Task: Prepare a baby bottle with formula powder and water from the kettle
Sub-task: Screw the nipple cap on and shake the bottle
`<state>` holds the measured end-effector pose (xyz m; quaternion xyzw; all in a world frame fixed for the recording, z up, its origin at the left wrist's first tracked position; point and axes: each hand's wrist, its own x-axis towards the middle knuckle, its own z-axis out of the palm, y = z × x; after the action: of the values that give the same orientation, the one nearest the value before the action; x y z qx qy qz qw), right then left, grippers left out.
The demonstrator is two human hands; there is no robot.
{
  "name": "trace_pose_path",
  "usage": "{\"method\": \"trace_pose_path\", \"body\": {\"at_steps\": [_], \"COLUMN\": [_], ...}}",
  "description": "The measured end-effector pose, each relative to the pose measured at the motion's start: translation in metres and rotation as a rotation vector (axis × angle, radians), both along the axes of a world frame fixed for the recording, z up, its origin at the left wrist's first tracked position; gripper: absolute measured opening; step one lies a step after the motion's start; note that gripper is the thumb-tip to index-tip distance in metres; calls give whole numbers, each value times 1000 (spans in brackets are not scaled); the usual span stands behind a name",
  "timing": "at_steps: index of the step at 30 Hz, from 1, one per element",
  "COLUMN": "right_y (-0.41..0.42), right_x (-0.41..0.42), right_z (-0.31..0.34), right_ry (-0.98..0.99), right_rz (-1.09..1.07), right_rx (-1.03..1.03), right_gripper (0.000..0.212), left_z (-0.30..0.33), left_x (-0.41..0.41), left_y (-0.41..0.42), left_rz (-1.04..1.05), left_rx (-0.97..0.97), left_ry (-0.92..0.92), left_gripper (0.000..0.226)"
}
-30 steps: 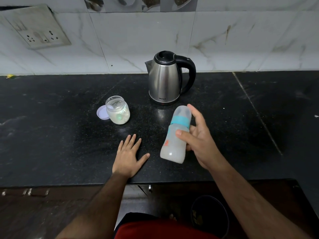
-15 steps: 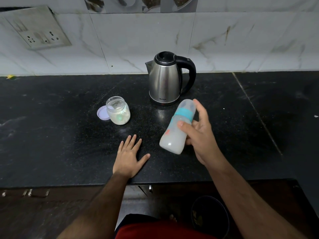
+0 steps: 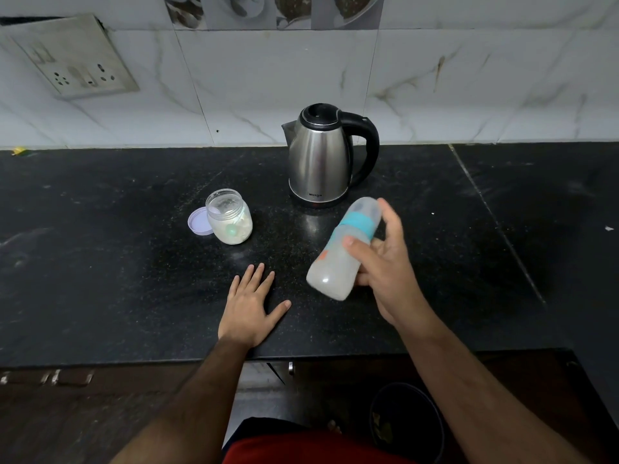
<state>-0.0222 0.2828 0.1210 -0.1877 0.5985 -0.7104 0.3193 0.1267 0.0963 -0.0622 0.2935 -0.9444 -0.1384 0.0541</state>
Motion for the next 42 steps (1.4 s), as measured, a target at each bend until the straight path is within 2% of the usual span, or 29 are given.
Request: {"method": "trace_pose_path", "body": {"at_steps": [4,11,17,19,23,25,29,31,34,36,40,42], "right_y": [5,0,5,3,-2,0,7,7,4,5,10,11], "right_x": [8,-3,15,12,2,2,6,0,-8,-7,3,2], "right_z": [-3,5,-14,-11,-3,-6,-6,-2,3,-1,-6,-4], "right_ry": [84,-13,67,47,-8,14,98,86,5,-14,95,107], "right_rz": [245,-47,212,156,-91,-76,161,111,-91,-115,186,245], "right_rx": [125,-43,104,44,-44,-19,80,45,-15,-7,108,105], "right_gripper": [79,76,83,80,80,80,81,80,79,80,81,78], "left_z": [1,-2,0,0,-2,-1,-1,0,-1,-1,-1,-1], "left_x": [0,0,-1,-1,0,0,-1,-1,0,0,-1,-1], "left_y": [0,0,-1,-1,-1,-1,-1,-1,0,-1,-2,-1], "left_rz": [1,2,-2,-2,2,0,-5,-4,-4,-5,0,-5], "left_rx": [-1,-3,-4,-11,-10,-12,-17,-14,-19,-17,-21,-20], "left_ry": [-11,-1,-6,-11,-3,-7,-14,-9,-9,-5,-11,-16], "left_gripper": [88,81,88,87,81,83,86,84,82,83,85,85]}}
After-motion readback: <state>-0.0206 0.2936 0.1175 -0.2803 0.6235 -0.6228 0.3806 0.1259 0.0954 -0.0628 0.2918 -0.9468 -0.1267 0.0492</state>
